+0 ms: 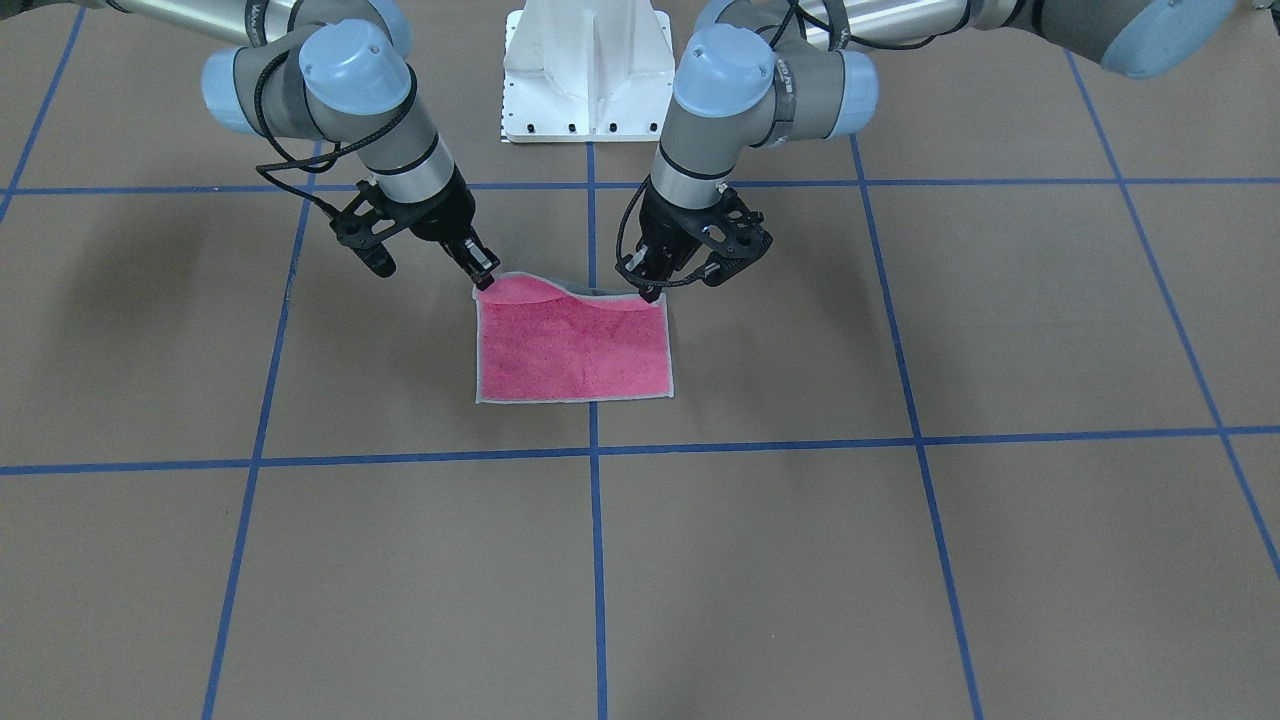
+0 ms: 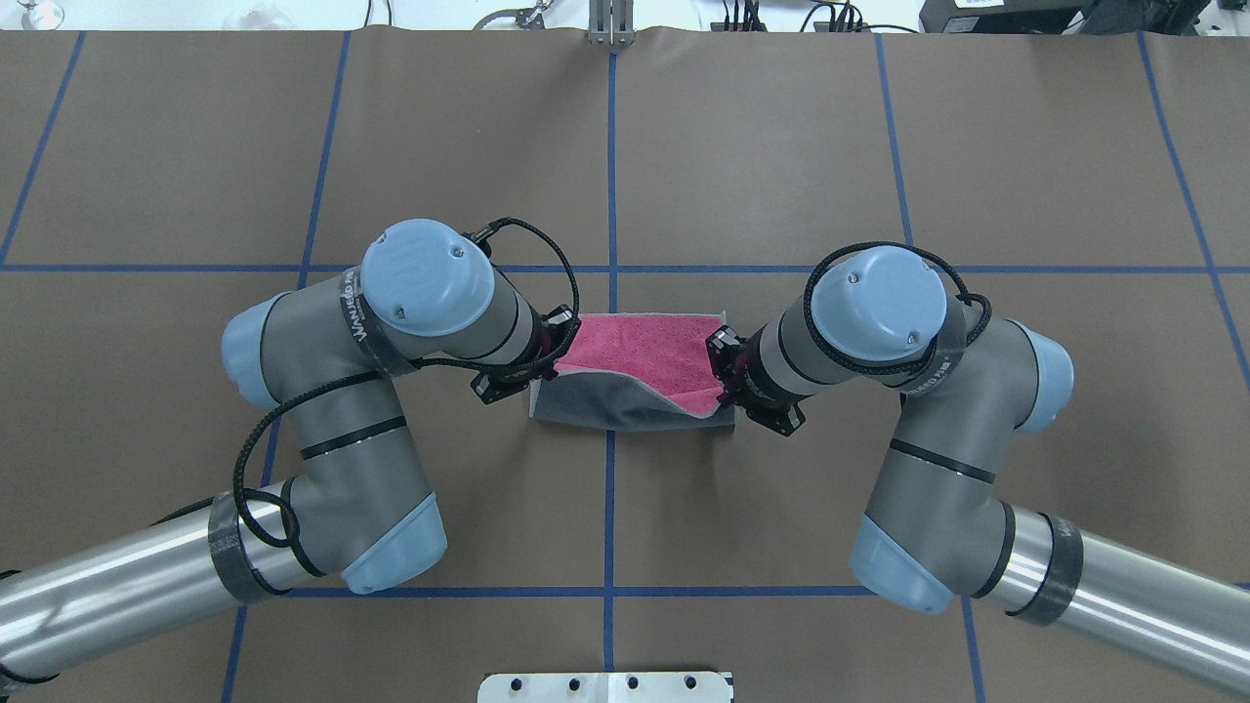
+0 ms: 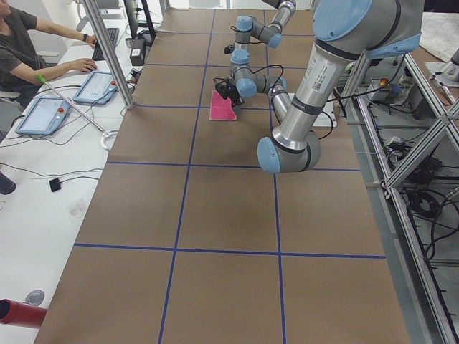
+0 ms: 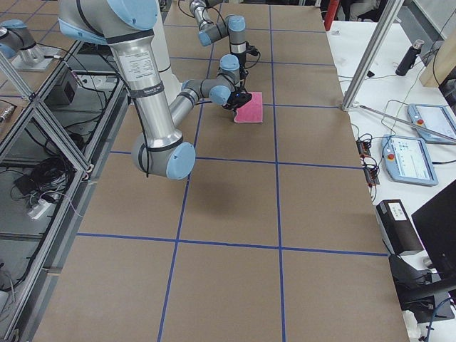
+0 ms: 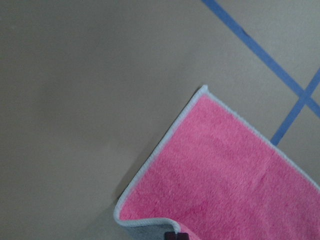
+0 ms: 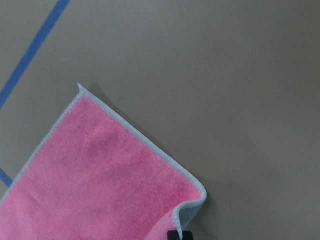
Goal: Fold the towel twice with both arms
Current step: 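Lift both near corners and carry them over toward the far edge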
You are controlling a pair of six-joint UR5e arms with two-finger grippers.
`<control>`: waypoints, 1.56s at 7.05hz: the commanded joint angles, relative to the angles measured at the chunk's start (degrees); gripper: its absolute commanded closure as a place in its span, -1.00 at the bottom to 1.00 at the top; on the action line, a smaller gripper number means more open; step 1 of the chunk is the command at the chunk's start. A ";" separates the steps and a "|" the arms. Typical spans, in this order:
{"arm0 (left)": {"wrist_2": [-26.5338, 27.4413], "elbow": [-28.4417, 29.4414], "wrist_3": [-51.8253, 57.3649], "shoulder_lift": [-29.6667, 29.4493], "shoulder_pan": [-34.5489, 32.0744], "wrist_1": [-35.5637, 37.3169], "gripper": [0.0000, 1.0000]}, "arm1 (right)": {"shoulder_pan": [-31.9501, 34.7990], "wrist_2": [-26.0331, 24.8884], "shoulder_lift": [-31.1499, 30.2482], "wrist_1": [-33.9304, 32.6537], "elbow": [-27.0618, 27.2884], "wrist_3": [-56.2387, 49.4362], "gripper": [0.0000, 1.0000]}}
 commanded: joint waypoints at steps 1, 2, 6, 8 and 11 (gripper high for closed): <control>0.00 3.98 -0.16 -0.82 -1.80 -1.95 1.00 | 2.02 0.58 4.32 0.19 -5.96 -0.03 1.00; 0.00 4.87 -0.16 -1.09 -2.15 -1.95 1.00 | 3.42 1.72 5.47 0.19 -7.56 -0.11 1.00; 0.00 8.82 -0.25 -2.85 -2.77 -3.44 1.00 | 4.58 3.22 6.97 0.54 -10.47 -0.29 1.00; 0.00 9.18 -0.16 -2.76 -2.77 -3.71 1.00 | 4.58 3.22 7.41 0.54 -11.09 -0.38 1.00; 0.00 9.45 -0.16 -2.76 -2.77 -4.24 1.00 | 4.58 3.13 8.90 0.54 -13.54 -0.47 1.00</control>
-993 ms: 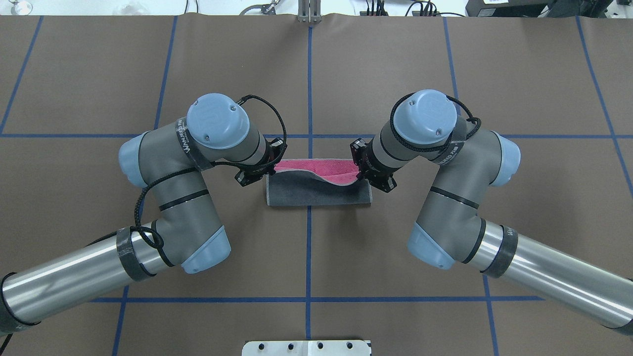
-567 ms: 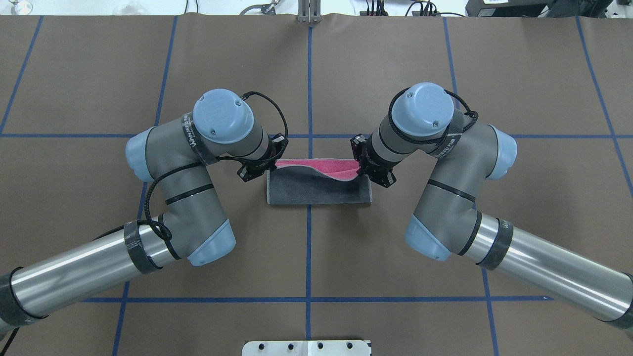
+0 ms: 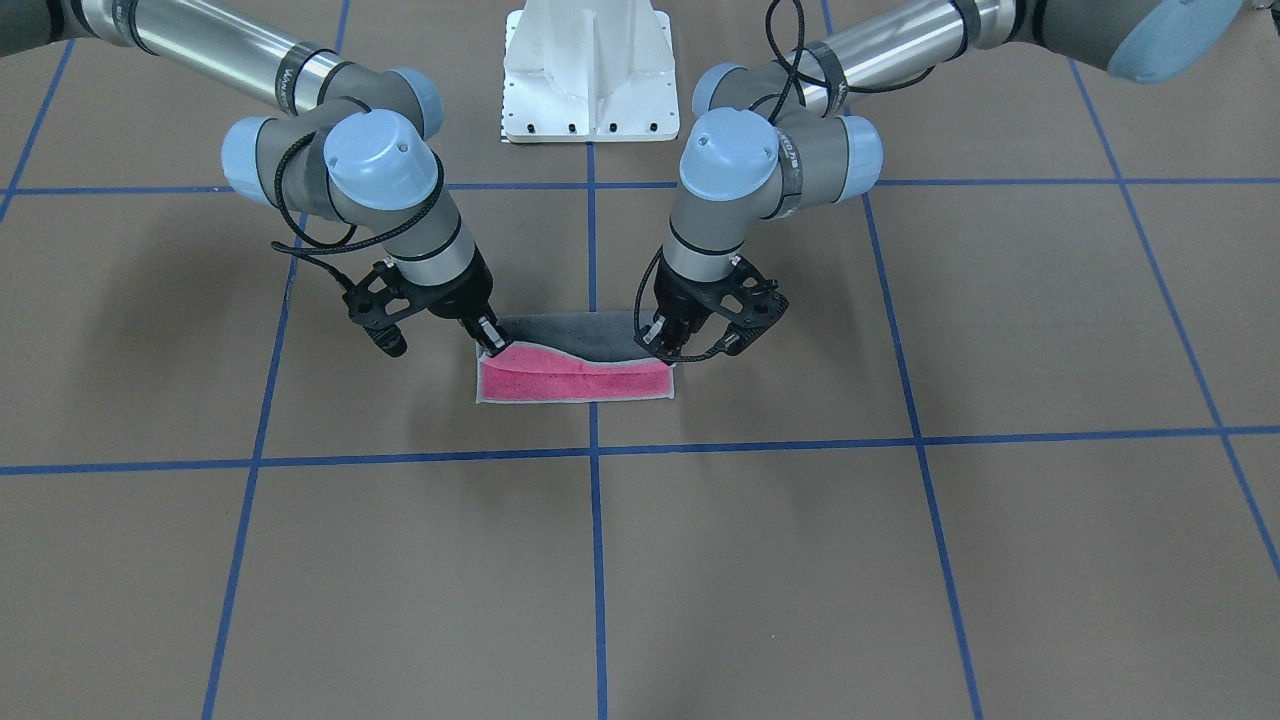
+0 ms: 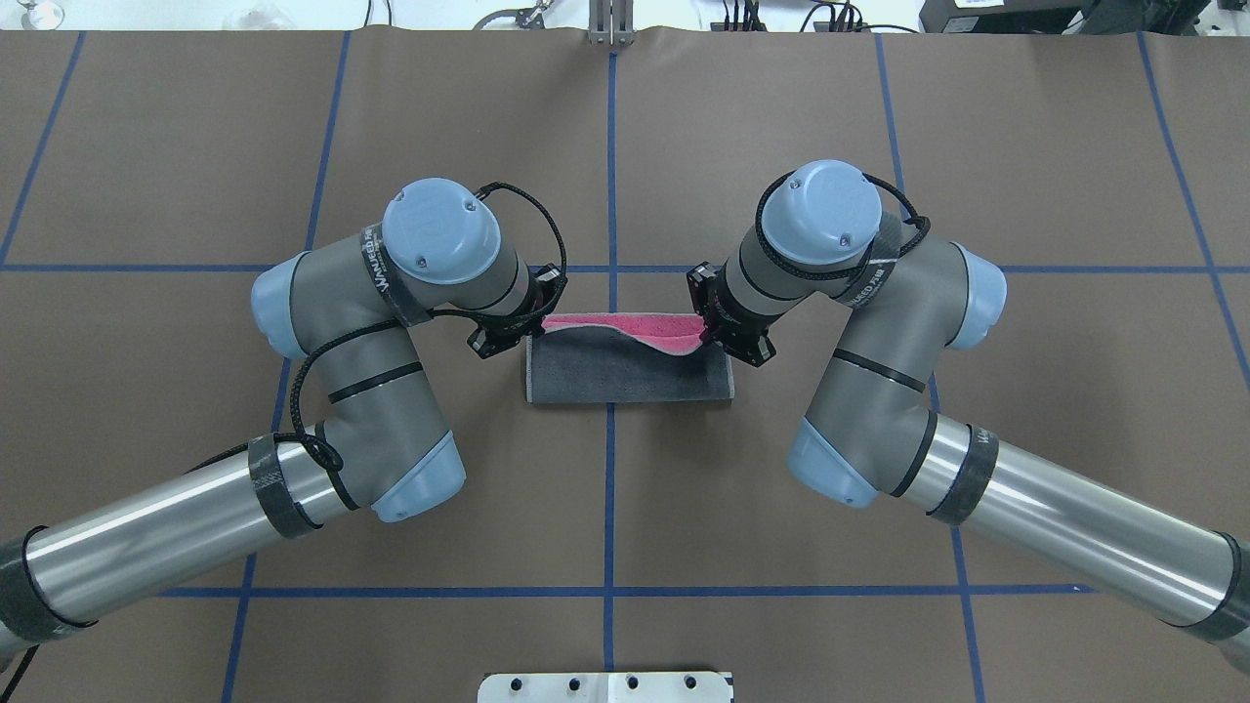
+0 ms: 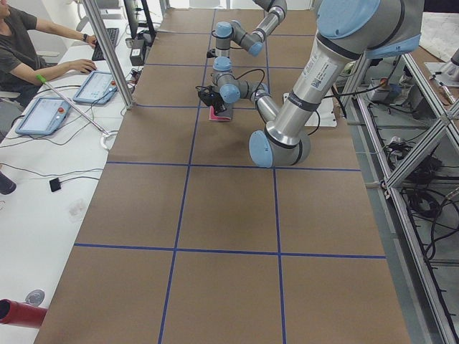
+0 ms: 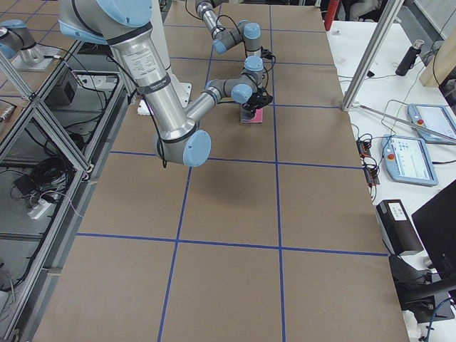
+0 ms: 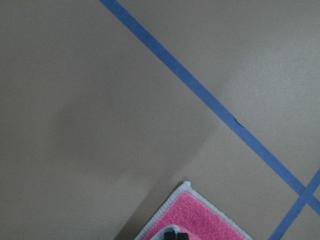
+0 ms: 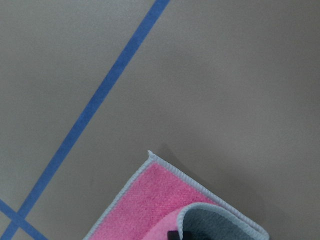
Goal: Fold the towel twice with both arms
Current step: 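Lay the corners on the far edge and open both grippers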
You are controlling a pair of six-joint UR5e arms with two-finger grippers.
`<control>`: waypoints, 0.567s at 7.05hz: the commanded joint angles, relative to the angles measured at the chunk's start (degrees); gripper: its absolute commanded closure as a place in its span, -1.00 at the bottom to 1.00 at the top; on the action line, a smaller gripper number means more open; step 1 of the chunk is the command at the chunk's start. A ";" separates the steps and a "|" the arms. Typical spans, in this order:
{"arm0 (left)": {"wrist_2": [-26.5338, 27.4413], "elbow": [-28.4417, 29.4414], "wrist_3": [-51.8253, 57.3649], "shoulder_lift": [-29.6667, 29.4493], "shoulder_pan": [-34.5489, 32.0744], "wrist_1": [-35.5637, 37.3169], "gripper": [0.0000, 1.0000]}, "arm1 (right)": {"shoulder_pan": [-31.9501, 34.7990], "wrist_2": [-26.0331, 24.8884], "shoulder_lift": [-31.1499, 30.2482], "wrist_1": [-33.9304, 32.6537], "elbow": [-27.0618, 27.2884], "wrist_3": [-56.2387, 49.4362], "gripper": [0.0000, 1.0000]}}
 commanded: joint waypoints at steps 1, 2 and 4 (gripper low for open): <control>0.09 0.13 0.00 0.01 -0.09 -0.73 1.00 | 0.18 -0.03 0.62 0.09 -1.22 -0.03 1.00; 0.09 0.31 -0.09 0.01 0.00 -0.91 1.00 | 0.44 -0.03 0.62 0.00 -1.31 -0.03 1.00; 0.09 1.10 -0.09 0.01 0.00 -2.05 0.72 | 0.88 -0.12 0.89 0.00 -1.66 -0.03 0.28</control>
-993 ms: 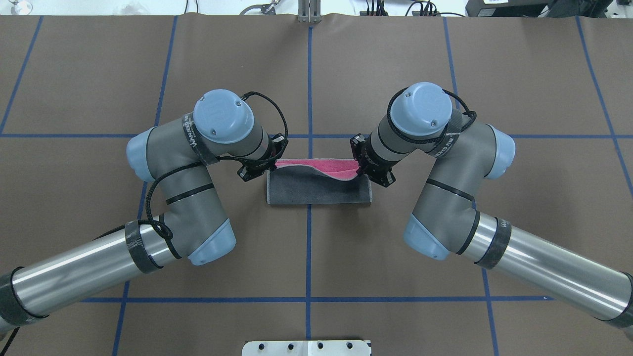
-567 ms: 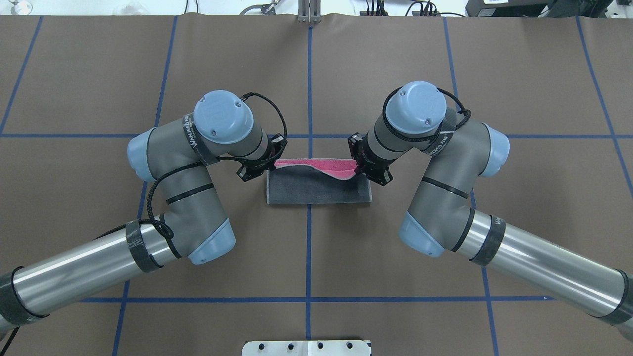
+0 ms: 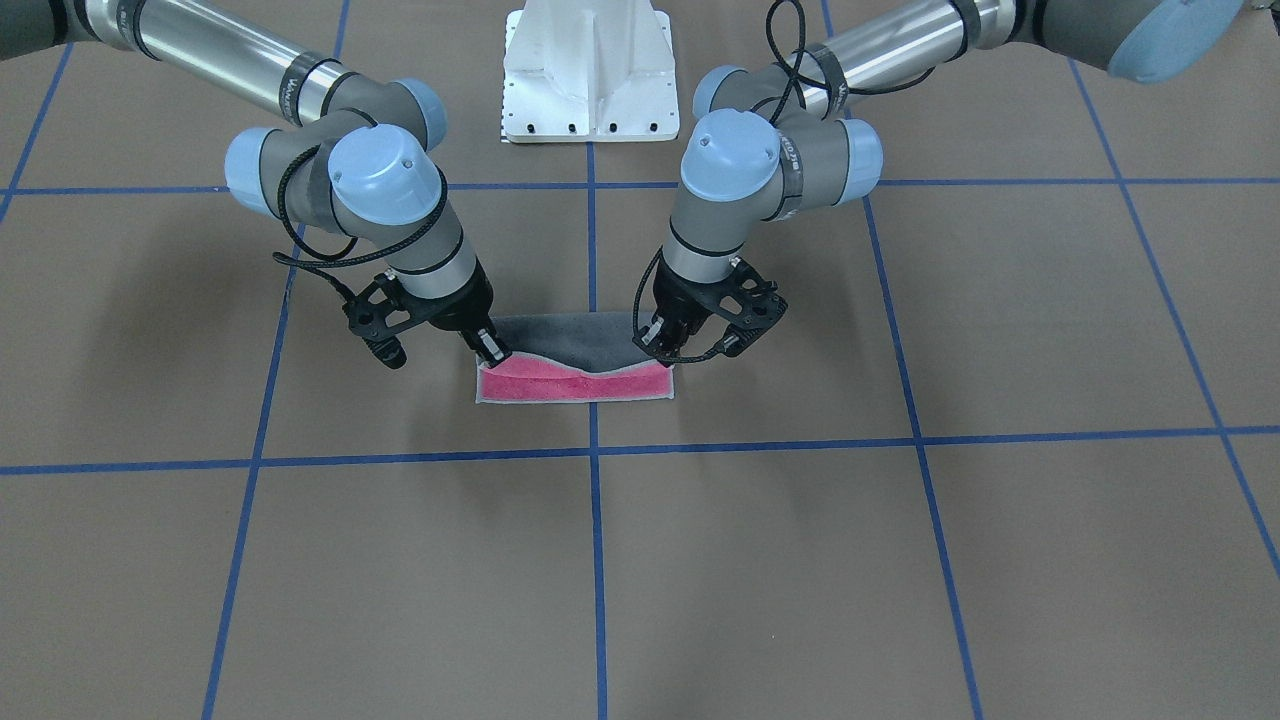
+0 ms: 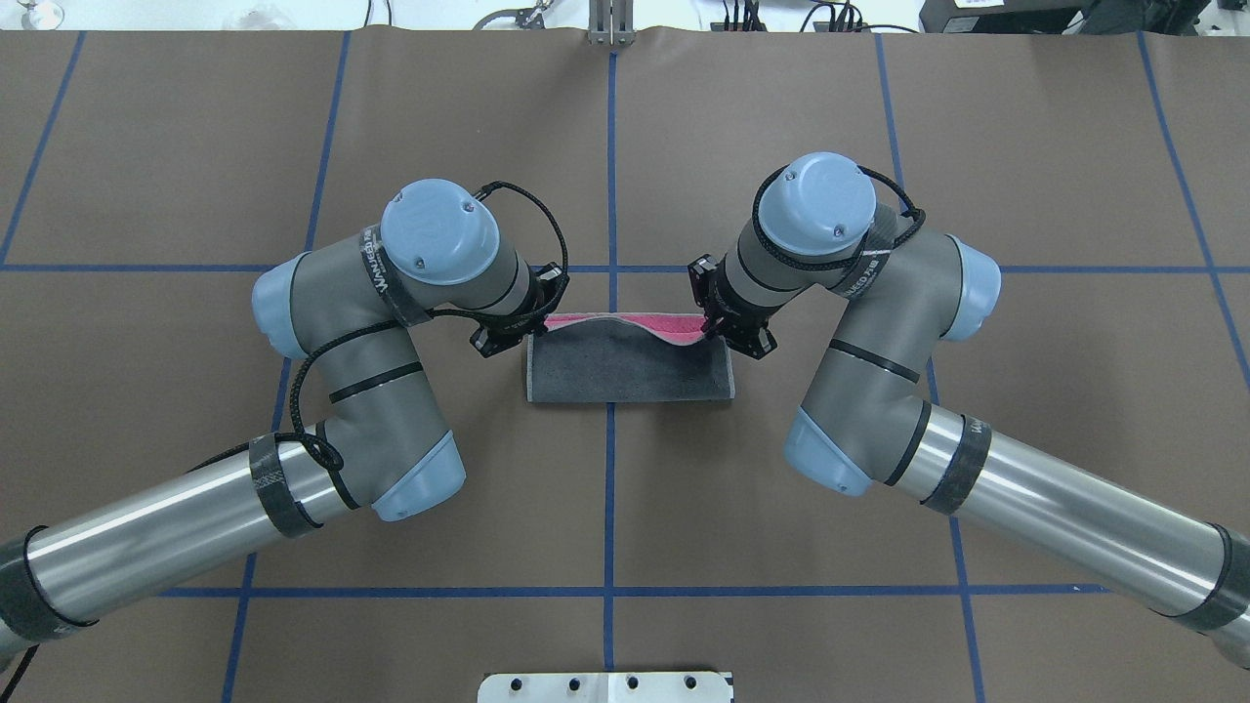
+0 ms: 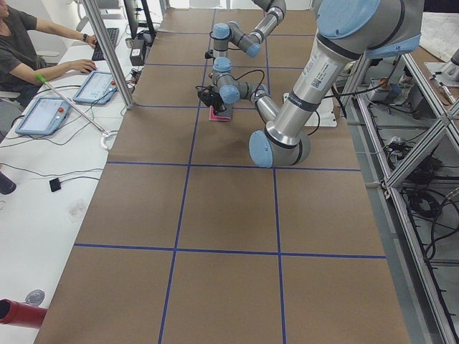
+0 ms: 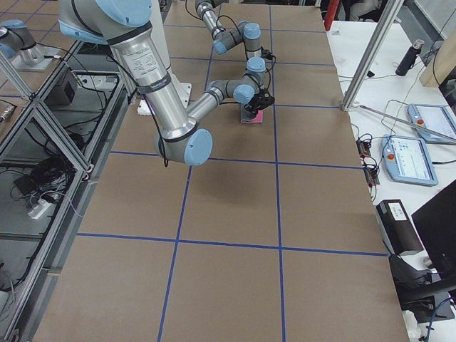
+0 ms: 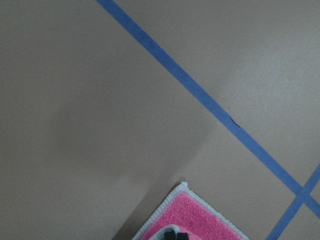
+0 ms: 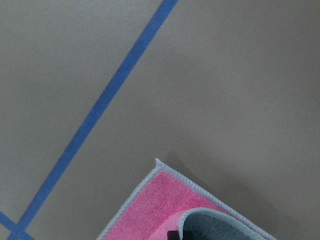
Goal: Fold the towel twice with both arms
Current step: 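Lay the corners on the far edge and open both grippers, then move the right gripper to the folded towel's end nearest it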
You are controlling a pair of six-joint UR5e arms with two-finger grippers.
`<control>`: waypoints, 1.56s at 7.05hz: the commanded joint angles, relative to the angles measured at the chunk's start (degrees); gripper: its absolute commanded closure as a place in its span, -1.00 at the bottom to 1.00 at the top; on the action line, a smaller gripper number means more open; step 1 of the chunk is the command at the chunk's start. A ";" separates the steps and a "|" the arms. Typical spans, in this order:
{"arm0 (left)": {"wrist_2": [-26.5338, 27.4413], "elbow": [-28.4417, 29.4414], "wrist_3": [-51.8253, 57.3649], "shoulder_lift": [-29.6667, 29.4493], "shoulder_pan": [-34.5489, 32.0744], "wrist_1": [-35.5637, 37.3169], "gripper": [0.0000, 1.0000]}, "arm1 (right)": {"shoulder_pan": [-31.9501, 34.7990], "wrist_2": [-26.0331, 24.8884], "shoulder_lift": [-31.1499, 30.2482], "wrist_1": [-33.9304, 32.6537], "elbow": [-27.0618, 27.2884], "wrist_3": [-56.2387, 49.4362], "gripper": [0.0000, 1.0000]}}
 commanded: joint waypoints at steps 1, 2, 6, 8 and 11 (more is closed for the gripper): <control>0.00 0.52 -0.01 0.00 0.01 -0.48 0.41 | 0.35 -0.24 1.59 -0.01 -1.22 0.09 0.02; 0.00 0.61 0.08 0.00 0.01 -0.48 -0.12 | 0.53 -0.42 1.69 -0.01 -1.32 0.09 -0.23; -0.17 -0.09 -0.01 0.00 -1.39 -5.32 -0.47 | 0.36 -0.07 -2.93 0.08 4.35 2.10 -0.27; -0.26 -1.58 -0.01 0.26 -1.39 -4.79 -0.52 | -3.40 -3.03 -6.82 0.17 10.45 13.73 -0.17; -0.44 -1.68 0.08 0.35 -1.40 -4.70 -0.55 | -9.05 -11.75 -6.92 0.17 10.28 20.64 -0.07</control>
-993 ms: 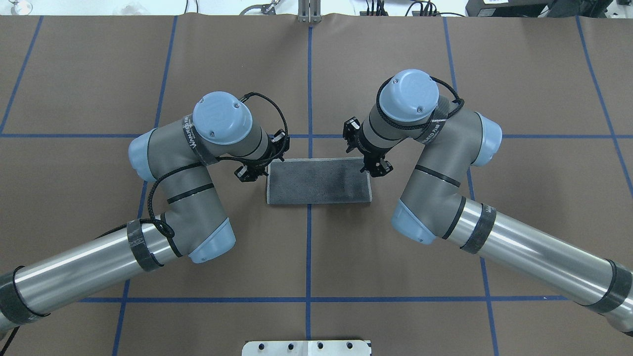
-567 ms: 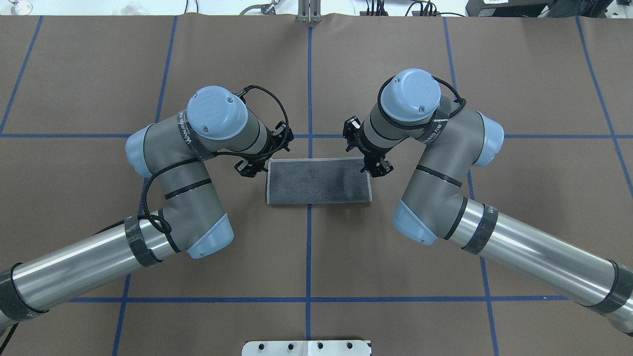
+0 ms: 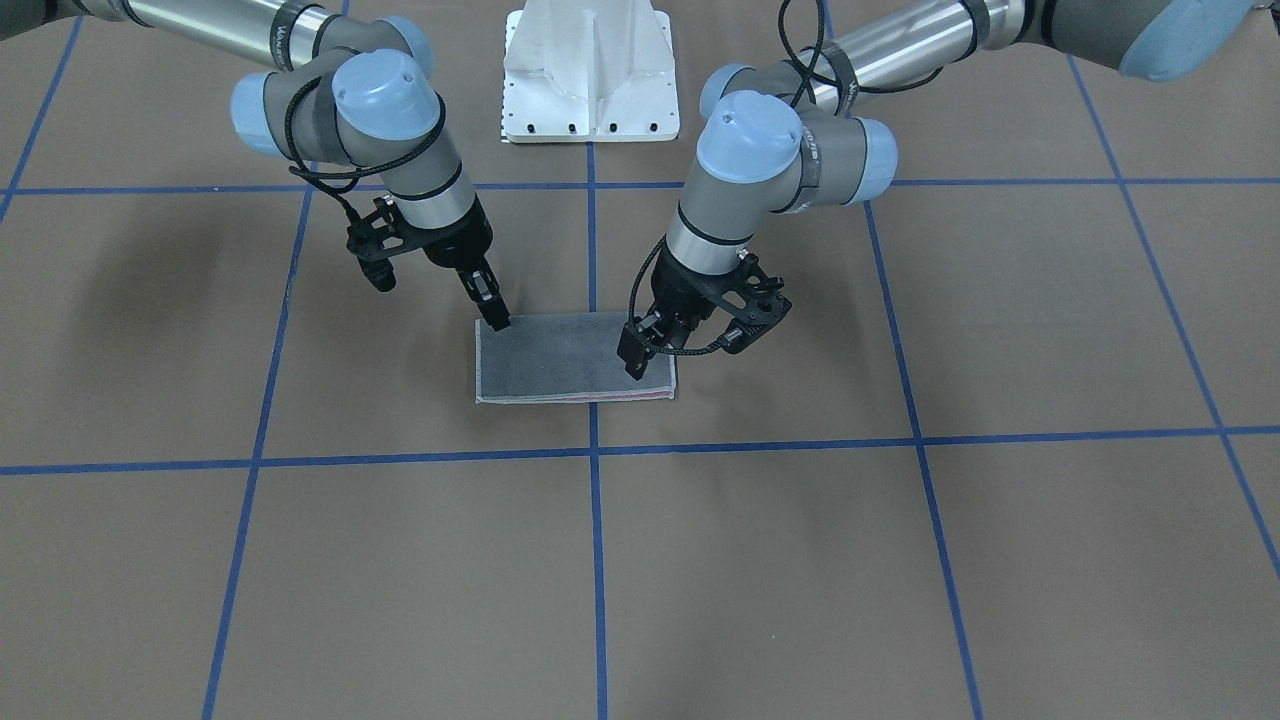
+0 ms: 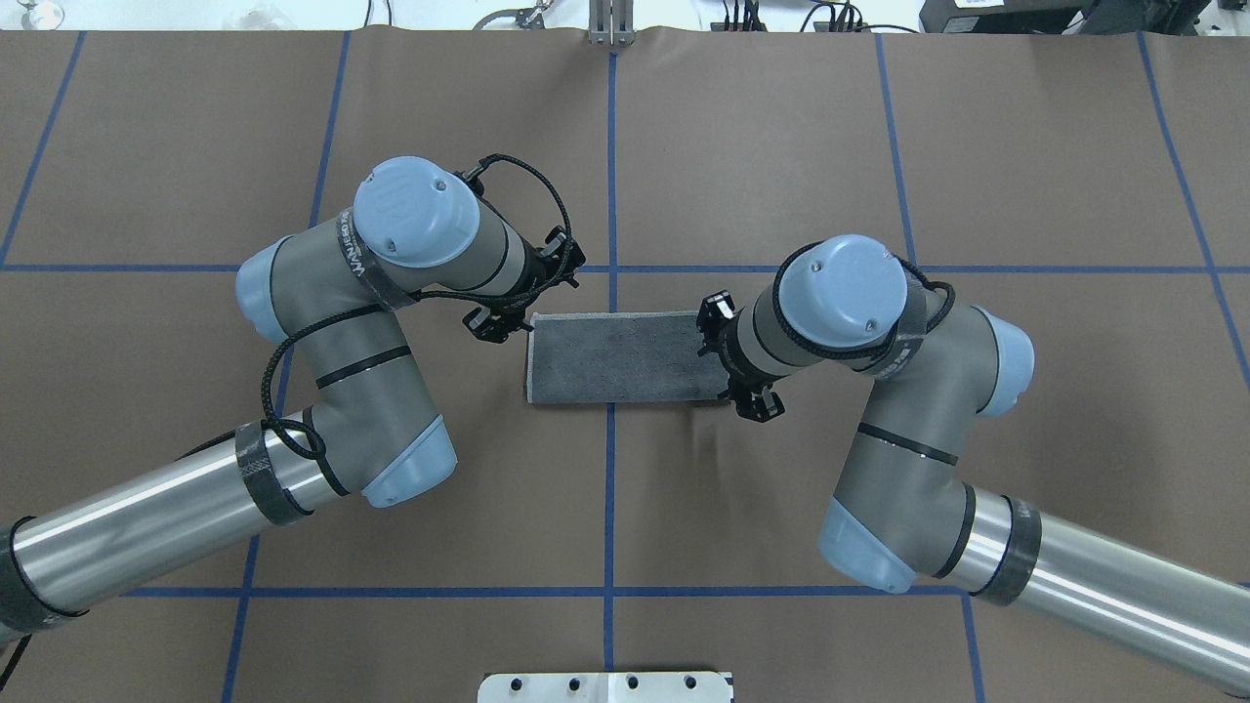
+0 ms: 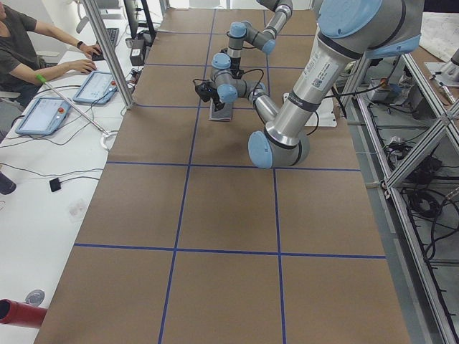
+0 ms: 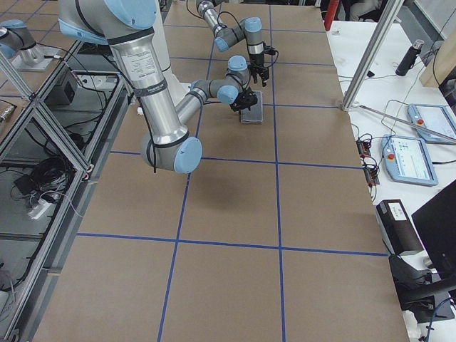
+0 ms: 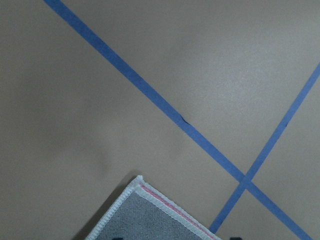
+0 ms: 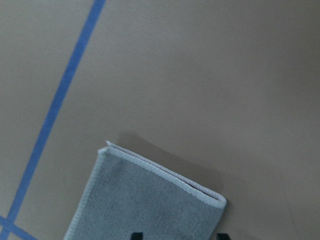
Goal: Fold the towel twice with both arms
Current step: 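Move the right gripper to the folded towel's end nearest it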
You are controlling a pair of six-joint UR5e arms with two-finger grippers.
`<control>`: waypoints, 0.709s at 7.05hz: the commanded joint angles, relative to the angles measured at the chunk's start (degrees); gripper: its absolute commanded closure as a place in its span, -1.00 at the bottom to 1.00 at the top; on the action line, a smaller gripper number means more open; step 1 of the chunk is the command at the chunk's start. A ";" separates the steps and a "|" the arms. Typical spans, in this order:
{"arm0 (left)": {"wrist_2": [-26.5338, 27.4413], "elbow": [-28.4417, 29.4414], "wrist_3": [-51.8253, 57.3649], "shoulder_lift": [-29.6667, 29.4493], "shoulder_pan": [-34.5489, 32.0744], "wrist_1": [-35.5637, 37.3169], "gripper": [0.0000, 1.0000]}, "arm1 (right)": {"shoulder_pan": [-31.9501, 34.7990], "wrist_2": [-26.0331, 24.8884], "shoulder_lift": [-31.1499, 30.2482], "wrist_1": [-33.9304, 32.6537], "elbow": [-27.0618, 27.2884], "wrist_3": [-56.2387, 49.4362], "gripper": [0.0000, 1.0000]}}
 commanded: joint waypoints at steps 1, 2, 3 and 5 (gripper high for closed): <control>-0.02 -0.05 0.01 -0.06 0.13 0.10 -0.57 | -1.93 -3.37 0.07 -0.06 -0.45 4.54 -0.03; -0.02 -0.05 0.01 0.03 0.13 0.10 -0.59 | -2.29 -3.74 -0.02 -0.06 -0.45 5.60 0.03; -0.02 -0.05 0.01 0.03 0.04 0.10 -0.60 | -2.38 -3.74 0.24 -0.06 -1.06 6.83 0.07; -0.02 0.04 0.10 0.03 0.04 0.10 -0.61 | -2.38 -4.61 0.51 -0.06 -2.21 7.02 0.13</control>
